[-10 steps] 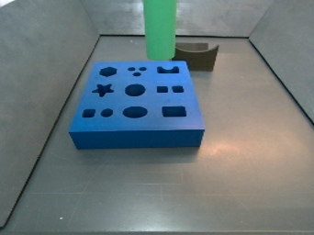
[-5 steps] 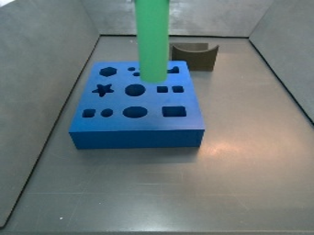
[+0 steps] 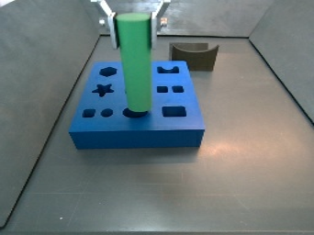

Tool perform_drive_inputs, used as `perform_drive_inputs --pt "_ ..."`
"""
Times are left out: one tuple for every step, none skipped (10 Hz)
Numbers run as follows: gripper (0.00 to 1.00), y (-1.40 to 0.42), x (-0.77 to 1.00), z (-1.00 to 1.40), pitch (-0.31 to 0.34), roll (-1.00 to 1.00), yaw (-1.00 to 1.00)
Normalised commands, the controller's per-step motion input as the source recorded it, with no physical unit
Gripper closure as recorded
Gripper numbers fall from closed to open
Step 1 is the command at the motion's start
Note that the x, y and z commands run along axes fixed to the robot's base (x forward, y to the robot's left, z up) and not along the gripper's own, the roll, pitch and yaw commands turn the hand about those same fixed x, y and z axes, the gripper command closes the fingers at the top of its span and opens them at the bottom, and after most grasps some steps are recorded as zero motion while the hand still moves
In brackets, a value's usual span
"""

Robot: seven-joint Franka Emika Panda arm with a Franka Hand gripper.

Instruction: Insert the oval object.

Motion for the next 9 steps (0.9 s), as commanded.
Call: perform_drive_inputs --pt "1.0 0.0 -0.08 -0.3 0.0 0.06 -0.11" --pt "1.0 -0.01 -0.16 -0.24 -0.003 0.0 -0.07" --pt "1.0 -0.01 -0.17 -0.19 -0.003 -0.03 -0.02" --pt "1.0 -0.01 -0.11 -0.14 -0.006 -0.08 0.0" --pt "1.0 -0.05 0.0 -0.15 -0.006 -0.11 -0.03" --pt "1.0 -0.03 0.14 -0.19 0.0 -0.07 -0.05" --pt "1.0 0.0 0.26 -0.23 0.0 -0.03 -0.02" --pt "1.0 0.0 0.23 -0.24 0.0 -0.05 -0.01" --pt "1.0 0.0 0.09 -0.19 0.0 -0.07 0.0"
